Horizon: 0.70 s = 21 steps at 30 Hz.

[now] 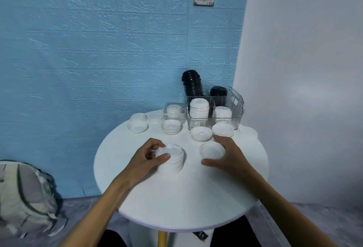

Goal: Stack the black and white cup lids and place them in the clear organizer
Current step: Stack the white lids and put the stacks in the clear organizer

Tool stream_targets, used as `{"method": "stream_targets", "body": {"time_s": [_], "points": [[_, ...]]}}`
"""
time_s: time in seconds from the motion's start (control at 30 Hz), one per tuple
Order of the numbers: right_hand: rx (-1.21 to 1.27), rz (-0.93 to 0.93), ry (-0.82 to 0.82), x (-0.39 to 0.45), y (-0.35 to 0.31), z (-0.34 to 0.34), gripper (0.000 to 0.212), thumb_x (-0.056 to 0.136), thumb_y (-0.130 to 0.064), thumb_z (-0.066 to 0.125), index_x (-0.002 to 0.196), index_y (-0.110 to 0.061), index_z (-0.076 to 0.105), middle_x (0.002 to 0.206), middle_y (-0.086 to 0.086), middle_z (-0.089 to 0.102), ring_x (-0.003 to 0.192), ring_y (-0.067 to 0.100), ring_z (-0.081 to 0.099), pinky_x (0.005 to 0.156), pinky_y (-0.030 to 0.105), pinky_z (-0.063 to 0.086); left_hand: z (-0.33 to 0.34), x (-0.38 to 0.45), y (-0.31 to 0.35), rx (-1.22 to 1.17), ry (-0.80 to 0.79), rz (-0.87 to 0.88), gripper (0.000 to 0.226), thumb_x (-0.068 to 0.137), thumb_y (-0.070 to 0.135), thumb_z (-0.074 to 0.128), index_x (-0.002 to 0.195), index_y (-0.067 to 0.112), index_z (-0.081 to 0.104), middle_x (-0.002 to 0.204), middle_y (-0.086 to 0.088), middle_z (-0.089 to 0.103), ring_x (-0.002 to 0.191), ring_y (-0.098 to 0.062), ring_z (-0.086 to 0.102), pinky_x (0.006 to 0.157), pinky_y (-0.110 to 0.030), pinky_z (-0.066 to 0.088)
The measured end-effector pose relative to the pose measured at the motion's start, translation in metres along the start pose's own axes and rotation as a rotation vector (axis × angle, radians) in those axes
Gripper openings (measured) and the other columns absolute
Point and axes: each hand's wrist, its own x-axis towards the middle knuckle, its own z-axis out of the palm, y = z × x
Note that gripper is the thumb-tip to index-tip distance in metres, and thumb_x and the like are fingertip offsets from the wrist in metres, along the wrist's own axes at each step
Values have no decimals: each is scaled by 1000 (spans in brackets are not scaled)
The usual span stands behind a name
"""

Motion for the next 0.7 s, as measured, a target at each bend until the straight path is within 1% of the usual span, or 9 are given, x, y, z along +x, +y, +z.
{"method": "stream_targets", "body": {"time_s": [0.1,0.17,0.23,0.33,0.4,0.47,0.53,0.6,0.7], "points": [[-21,64,5,0,-6,-1,101,52,-69,88,137,-27,53,134,-9,60,121,14,57,106,35,45,-1,1,-2,-19,-9,-9,35,75,33,83,102,22,64,96,11,68,84,-13,57,76,-20,46],[-9,79,19,1,-8,-2,98,56,-61,91,139,-25,53,134,-9,60,123,15,57,107,34,44,-1,1,-2,-28,-15,-9,38,71,40,84,100,26,65,96,10,68,83,-13,57,76,-20,46],[27,70,40,2,-11,-2,95,57,-56,93,139,-26,53,134,-9,61,123,15,57,108,35,44,-1,1,-1,-33,-17,-10,40,68,45,84,98,29,65,96,11,68,83,-13,57,77,-20,46],[56,46,75,6,-21,-4,97,57,-52,94,140,-27,52,136,-7,60,122,17,56,110,40,43,-1,1,-1,-27,-20,-5,39,67,45,84,97,29,65,96,14,68,84,-12,58,78,-21,46],[74,22,90,8,-31,-6,99,57,-49,95,142,-26,50,137,-7,59,123,17,55,110,39,43,-1,1,-1,-25,-21,-6,39,68,45,84,98,29,65,96,15,68,84,-11,58,78,-20,46],[86,-16,82,11,-43,-6,98,59,-45,95,143,-26,48,138,-8,58,123,15,54,108,36,43,-1,1,-1,-24,-21,-12,40,68,44,84,99,28,65,95,18,68,82,-10,58,78,-19,46],[71,-88,65,15,-54,-5,100,59,-42,96,145,-26,47,141,-7,56,126,14,53,110,35,41,-1,1,0,-21,-18,-11,42,68,43,84,101,26,65,94,20,67,81,-9,58,78,-17,46],[9,-172,11,19,-65,-2,103,61,-40,95,148,-27,42,147,-6,52,132,14,49,114,32,36,-2,1,-1,-15,-14,-9,42,69,43,85,101,25,65,97,14,68,83,-11,58,79,-19,47],[-166,-300,-74,24,-81,1,103,67,-34,92,153,-25,35,152,-3,46,138,17,42,112,24,28,-3,0,0,2,-9,-9,38,70,44,85,100,29,66,102,8,69,86,-12,59,82,-22,47]]}}
